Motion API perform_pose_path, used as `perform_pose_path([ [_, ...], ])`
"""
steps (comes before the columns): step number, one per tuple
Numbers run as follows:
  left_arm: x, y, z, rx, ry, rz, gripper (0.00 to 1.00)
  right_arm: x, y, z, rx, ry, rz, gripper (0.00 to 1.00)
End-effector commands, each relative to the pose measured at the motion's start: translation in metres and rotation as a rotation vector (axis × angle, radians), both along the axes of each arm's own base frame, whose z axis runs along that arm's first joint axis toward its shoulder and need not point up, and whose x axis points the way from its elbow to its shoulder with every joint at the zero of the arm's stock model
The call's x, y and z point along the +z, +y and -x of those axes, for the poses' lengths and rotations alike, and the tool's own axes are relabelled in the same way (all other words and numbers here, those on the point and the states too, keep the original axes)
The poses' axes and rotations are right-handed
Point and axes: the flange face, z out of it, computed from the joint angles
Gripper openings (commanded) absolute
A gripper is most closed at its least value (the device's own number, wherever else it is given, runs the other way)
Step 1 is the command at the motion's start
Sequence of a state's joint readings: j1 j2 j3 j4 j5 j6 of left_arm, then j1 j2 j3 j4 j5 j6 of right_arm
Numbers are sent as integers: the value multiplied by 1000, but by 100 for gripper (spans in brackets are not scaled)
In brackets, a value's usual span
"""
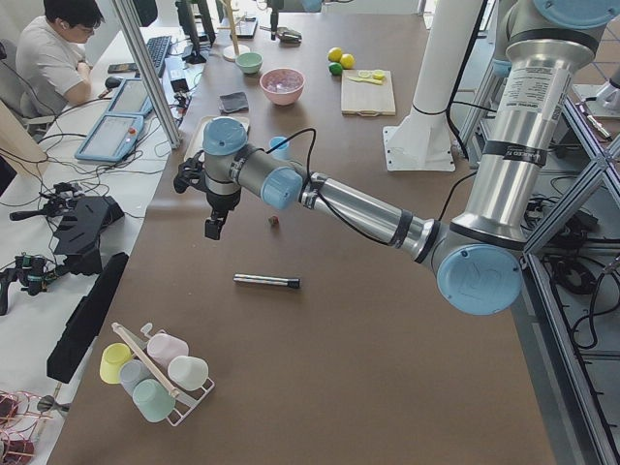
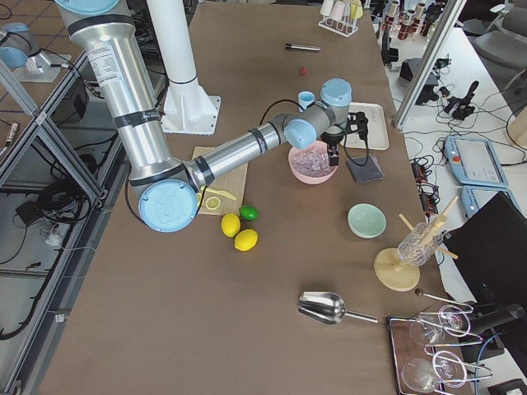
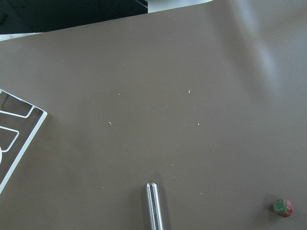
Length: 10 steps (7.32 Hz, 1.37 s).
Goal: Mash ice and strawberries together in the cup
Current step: 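Lower the open right gripper into the pink bowl of ice cubes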
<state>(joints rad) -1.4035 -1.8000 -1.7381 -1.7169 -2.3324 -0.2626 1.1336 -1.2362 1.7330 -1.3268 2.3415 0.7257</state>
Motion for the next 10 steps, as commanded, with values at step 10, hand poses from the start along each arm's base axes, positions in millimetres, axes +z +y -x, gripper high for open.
perform_pose_path([
  [10,4,-7,-14,22,0,14,98,10,22,154,40,82,-28,91],
])
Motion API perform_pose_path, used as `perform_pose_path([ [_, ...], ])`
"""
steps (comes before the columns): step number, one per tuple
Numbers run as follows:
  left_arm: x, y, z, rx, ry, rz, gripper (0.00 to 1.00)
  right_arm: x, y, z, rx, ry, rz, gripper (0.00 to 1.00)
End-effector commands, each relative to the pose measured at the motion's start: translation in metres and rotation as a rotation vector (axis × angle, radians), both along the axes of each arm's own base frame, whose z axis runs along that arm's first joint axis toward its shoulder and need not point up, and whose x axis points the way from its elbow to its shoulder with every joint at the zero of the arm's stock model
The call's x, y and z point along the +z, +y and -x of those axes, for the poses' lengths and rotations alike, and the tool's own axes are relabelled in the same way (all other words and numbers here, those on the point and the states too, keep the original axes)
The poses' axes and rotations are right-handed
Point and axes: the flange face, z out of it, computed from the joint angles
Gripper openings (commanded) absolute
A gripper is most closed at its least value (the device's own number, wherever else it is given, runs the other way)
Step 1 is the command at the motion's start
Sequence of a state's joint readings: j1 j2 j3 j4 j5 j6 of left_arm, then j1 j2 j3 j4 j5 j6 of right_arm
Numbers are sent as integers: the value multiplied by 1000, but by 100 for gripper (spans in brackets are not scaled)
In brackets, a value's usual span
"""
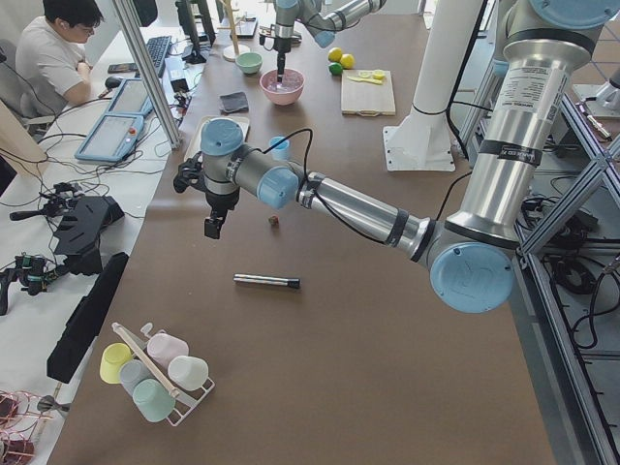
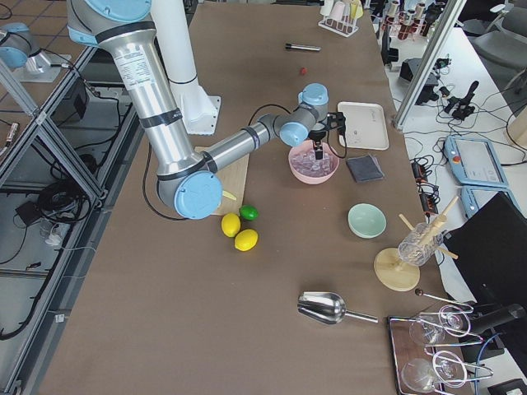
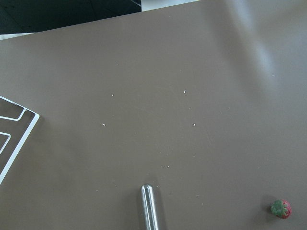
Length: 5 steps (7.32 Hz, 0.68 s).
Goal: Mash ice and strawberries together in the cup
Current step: 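Lower the open right gripper into the pink bowl of ice cubes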
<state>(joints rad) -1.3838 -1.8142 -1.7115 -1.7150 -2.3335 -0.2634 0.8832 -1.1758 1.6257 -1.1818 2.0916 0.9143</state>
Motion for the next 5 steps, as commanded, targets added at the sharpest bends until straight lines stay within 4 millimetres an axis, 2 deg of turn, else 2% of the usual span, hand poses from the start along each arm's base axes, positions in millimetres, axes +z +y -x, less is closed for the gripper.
perform_pose_path([
  [1,-1,0,-1,1,2,1,98,4,0,8,7,18,-7,91],
  [3,0,0,-1,1,0,1,98,3,5,19,8,23,-19,91],
  [4,-1,0,-1,1,2,1,98,13,7,27,6,28,-26,91],
  [5,-1,0,-1,1,2,1,98,15,7,28,20,10,-26,91],
])
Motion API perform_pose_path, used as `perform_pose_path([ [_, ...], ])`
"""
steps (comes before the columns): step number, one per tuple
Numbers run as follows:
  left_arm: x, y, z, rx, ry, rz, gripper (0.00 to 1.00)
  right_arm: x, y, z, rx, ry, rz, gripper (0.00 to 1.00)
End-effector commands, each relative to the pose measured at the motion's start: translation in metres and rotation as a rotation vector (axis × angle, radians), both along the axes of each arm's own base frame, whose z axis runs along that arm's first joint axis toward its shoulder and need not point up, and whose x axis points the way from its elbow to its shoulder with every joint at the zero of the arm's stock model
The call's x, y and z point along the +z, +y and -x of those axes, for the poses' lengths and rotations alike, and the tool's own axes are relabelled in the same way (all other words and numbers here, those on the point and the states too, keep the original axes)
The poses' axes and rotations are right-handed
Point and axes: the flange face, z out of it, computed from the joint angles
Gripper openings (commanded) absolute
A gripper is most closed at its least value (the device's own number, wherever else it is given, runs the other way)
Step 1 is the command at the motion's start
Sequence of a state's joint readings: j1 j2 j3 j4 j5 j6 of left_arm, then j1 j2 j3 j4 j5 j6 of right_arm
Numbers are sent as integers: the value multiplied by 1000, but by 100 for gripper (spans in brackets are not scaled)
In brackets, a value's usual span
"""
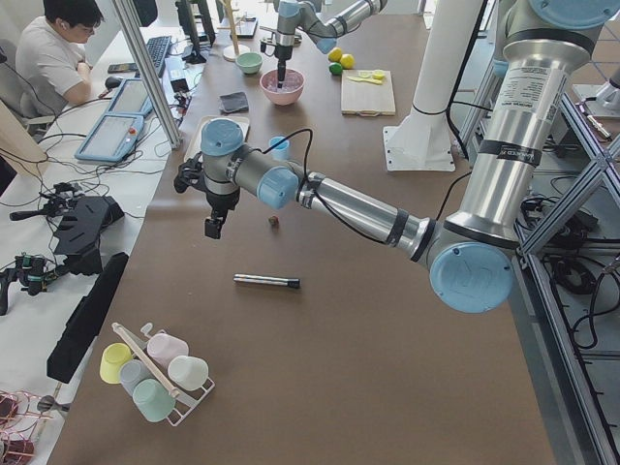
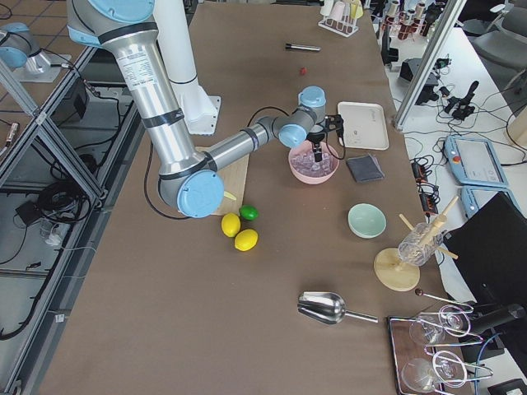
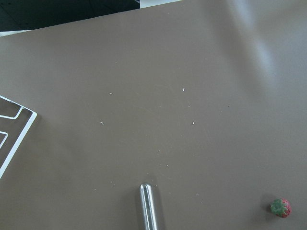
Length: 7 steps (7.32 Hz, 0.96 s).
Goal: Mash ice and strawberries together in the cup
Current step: 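Lower the open right gripper into the pink bowl of ice cubes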
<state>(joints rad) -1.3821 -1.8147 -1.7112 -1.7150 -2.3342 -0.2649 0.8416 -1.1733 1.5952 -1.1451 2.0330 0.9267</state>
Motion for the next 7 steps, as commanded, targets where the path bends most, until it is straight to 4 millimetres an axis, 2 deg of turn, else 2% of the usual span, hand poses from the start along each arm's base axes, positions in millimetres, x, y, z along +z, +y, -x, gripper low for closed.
perform_pose_path([
  [1,0,0,0,0,1,0,98,6,3,6,9,-11,-1,91],
  [6,1,-1,-3,5,0,0,98,16,11,8,2,-10,5,79],
  [7,1,-1,-3,6,0,0,98,15,11,8,0,-11,4,73],
])
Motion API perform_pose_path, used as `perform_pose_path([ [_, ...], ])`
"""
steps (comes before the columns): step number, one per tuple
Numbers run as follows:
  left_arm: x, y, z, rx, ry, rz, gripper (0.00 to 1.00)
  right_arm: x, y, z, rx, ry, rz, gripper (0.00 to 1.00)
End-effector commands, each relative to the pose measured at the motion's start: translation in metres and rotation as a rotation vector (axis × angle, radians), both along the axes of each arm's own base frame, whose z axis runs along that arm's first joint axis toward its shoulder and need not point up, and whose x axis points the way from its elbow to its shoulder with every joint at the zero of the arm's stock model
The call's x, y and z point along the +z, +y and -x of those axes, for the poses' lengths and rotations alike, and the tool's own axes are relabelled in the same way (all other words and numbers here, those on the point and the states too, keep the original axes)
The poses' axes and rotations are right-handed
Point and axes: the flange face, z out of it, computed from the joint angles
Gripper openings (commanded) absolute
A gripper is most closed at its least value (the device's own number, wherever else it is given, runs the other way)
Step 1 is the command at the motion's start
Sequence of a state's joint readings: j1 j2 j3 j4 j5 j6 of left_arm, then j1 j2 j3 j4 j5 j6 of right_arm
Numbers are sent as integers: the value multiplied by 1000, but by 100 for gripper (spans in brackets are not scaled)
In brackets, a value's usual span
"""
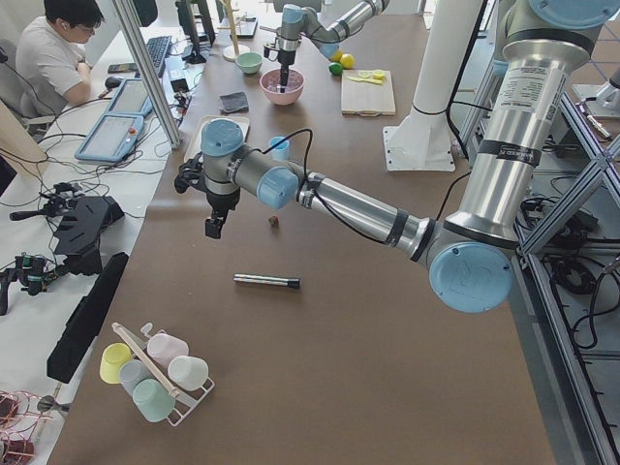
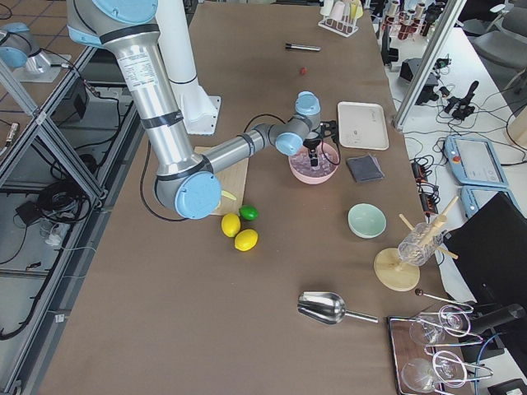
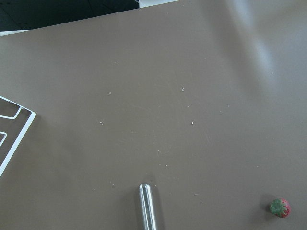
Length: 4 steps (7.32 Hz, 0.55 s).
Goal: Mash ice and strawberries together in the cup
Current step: 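Close the right gripper on an ice cube and lift it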
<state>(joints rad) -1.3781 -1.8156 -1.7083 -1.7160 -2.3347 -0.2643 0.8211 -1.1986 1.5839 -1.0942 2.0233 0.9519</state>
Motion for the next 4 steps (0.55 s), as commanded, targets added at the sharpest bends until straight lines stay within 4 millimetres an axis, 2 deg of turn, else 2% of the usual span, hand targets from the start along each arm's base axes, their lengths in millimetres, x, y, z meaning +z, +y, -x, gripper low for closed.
perform_pose_path([
  [1,2,0,-1,2,-1,2,98,-2,2,0,-1,-3,-3,62],
  [3,3,0,-1,4,-2,2,98,-5,2,0,4,-8,1,49],
  [4,3,0,-1,4,0,3,98,-4,1,0,4,-7,2,47],
])
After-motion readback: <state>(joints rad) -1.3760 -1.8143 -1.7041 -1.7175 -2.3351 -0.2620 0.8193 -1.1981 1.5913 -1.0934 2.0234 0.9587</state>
